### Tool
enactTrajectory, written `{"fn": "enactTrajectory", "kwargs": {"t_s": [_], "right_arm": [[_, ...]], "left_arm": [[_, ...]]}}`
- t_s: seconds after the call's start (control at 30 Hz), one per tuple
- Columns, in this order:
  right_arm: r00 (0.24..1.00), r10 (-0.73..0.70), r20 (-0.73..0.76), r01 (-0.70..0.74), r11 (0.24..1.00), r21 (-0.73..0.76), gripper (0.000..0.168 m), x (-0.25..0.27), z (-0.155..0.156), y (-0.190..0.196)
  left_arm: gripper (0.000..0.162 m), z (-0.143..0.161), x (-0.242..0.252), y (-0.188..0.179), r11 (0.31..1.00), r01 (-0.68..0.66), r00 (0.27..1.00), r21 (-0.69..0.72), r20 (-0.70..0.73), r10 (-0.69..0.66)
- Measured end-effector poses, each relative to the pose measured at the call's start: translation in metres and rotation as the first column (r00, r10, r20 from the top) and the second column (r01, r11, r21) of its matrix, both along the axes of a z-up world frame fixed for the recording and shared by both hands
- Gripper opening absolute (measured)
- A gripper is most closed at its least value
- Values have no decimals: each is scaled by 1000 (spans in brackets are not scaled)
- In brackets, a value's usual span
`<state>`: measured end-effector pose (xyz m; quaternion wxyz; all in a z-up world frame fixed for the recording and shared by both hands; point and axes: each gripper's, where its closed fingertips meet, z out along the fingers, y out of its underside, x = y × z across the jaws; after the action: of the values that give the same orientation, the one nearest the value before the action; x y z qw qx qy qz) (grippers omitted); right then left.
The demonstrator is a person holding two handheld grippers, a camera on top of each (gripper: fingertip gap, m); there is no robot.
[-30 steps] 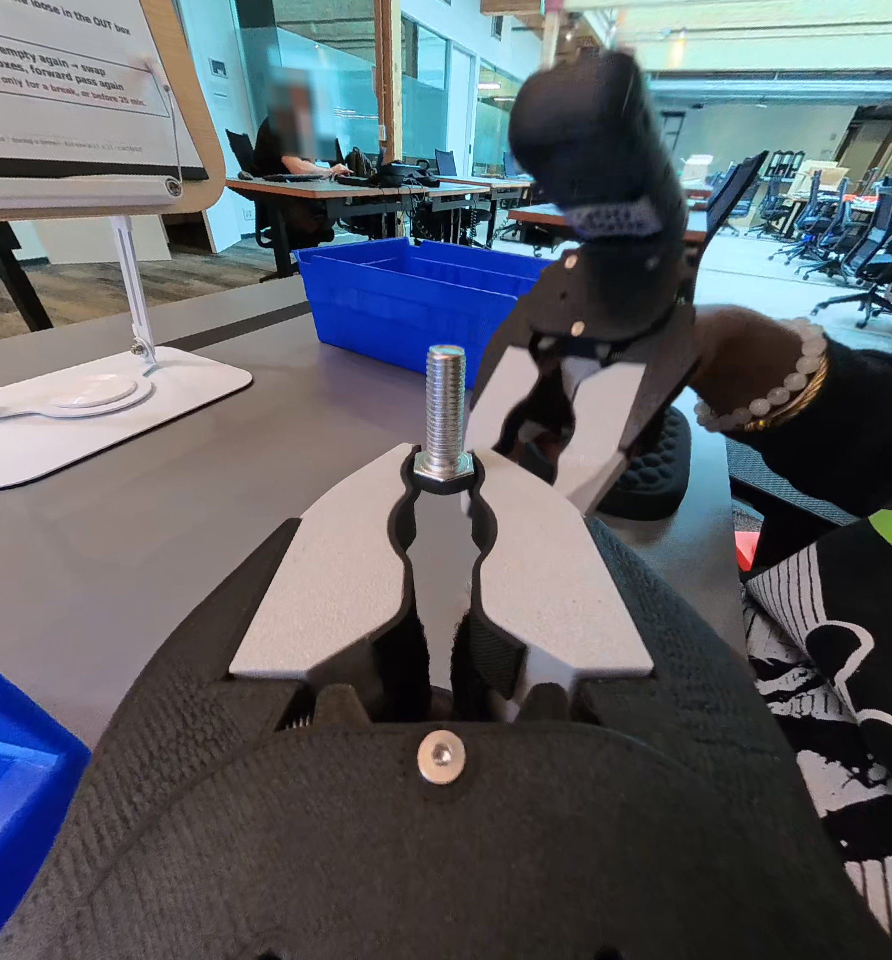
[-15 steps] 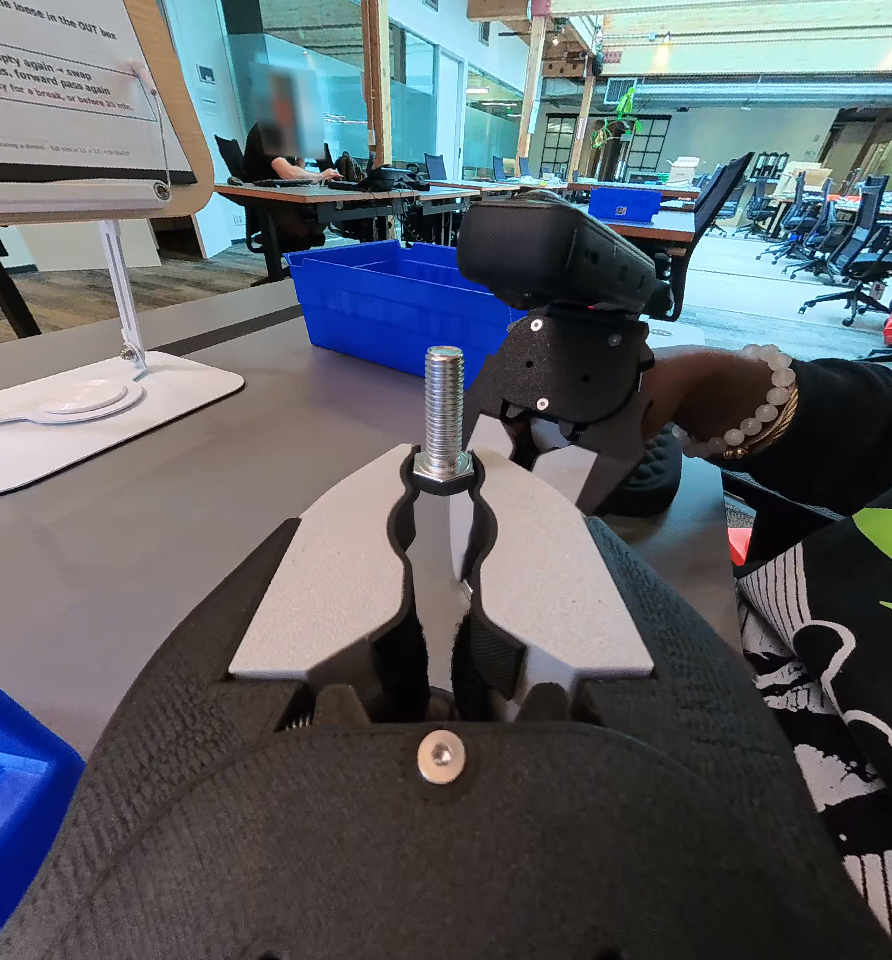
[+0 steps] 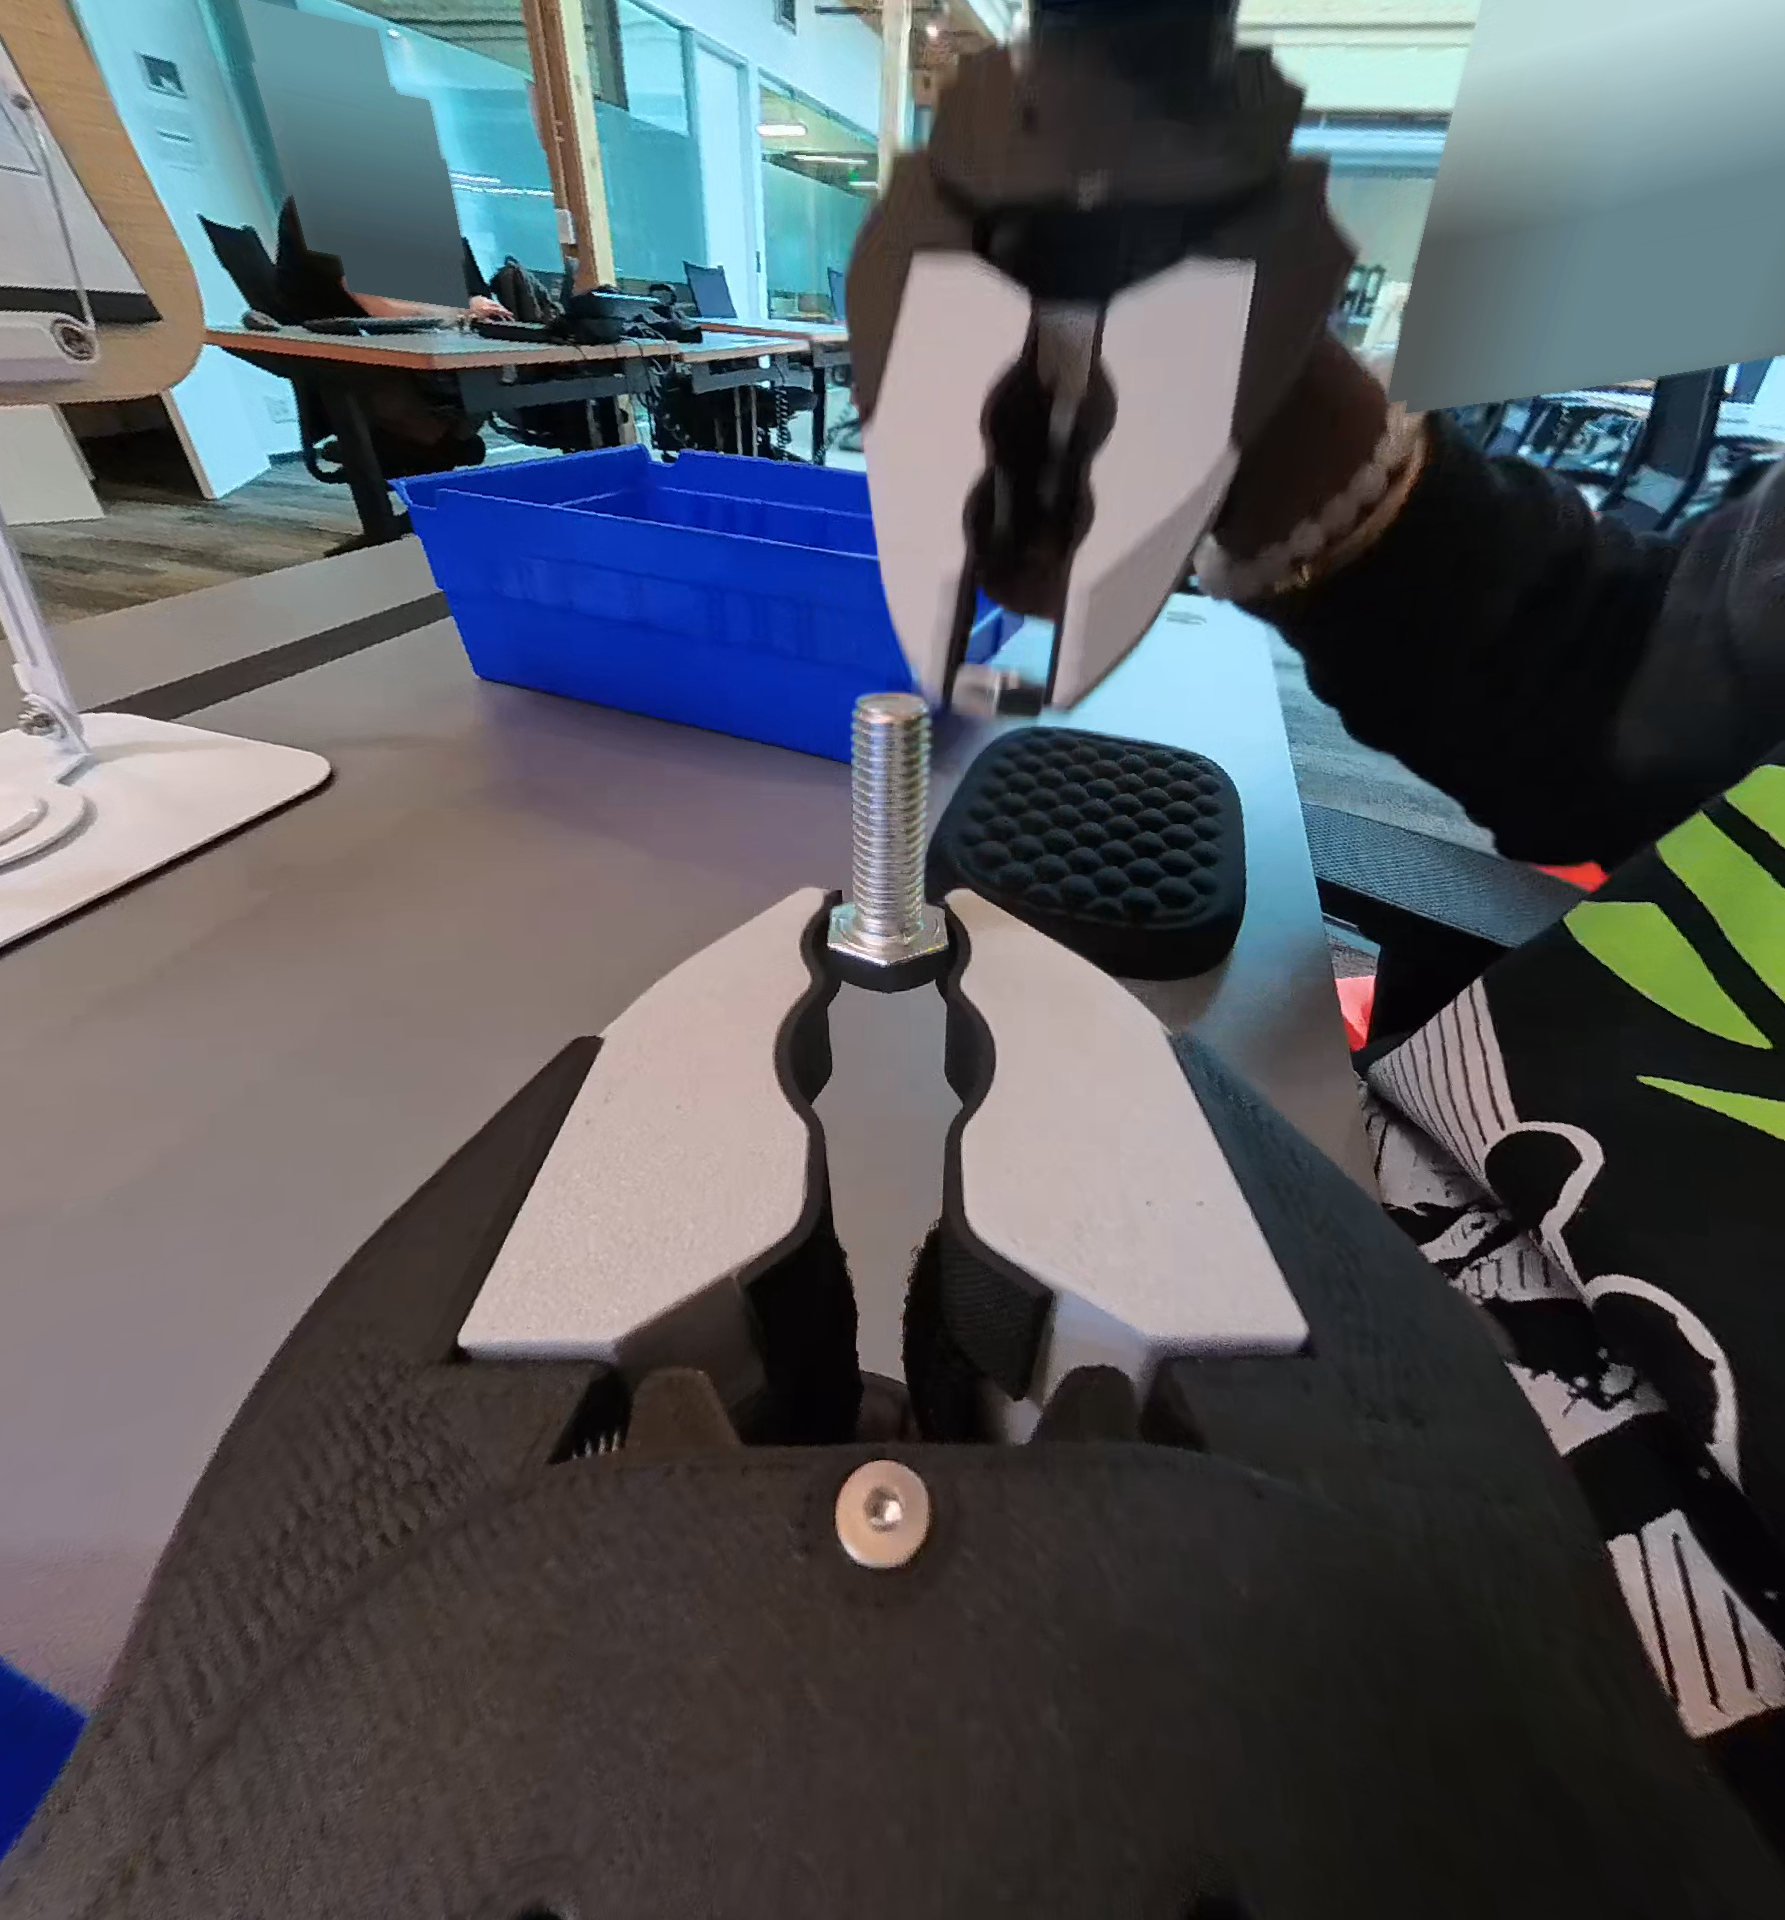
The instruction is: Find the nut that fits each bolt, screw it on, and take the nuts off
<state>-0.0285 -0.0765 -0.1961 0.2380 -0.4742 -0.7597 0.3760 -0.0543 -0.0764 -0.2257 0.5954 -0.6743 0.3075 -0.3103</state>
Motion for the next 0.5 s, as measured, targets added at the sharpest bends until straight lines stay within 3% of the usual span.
{"fn": "enactTrajectory", "kwargs": {"t_s": [0.2, 0.5], "right_arm": [[974, 223, -33, -221, 973, 64, 17, -15, 33, -16], [880, 459, 122, -474, 869, 143, 17, -33, 20, -33]], "left_arm": [[17, -7, 9, -6, 998, 63, 997, -14, -52, -64], [17, -10, 14, -13, 993, 121, 990, -11, -75, -121]]}}
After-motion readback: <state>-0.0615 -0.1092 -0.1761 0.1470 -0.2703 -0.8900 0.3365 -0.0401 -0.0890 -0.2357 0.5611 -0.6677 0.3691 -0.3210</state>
